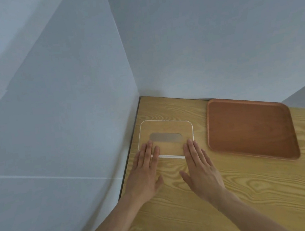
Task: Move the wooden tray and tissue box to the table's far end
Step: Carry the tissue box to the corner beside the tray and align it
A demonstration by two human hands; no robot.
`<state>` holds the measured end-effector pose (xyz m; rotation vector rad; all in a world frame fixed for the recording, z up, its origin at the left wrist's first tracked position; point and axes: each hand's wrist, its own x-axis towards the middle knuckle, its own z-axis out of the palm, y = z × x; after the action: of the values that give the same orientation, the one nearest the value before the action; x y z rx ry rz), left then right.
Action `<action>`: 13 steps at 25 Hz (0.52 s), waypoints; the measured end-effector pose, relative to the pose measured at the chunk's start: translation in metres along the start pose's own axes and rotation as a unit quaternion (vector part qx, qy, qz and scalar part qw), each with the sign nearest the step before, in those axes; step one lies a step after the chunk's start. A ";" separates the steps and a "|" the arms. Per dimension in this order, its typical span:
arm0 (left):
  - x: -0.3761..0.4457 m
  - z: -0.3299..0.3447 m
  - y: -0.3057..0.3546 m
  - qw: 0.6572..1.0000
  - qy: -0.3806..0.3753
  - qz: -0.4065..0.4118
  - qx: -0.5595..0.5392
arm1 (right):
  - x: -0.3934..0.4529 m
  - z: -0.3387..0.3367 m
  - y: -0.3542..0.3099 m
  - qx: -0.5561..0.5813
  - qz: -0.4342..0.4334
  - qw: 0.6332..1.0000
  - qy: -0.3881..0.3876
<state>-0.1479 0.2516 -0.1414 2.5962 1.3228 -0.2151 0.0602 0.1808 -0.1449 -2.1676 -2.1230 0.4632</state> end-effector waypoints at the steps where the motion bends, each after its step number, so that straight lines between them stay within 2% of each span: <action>1: 0.002 -0.001 -0.001 1.000 -0.001 -0.003 0.001 | 0.004 -0.001 0.000 -0.004 0.000 1.000 -0.002; 13: 0.064 -0.032 -0.027 0.999 -0.033 -0.019 0.003 | 0.073 -0.020 0.002 -0.013 0.006 0.999 -0.048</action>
<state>-0.1313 0.3256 -0.1289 2.5464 1.3523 -0.3087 0.0673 0.2560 -0.1383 -2.2151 -2.1777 0.5555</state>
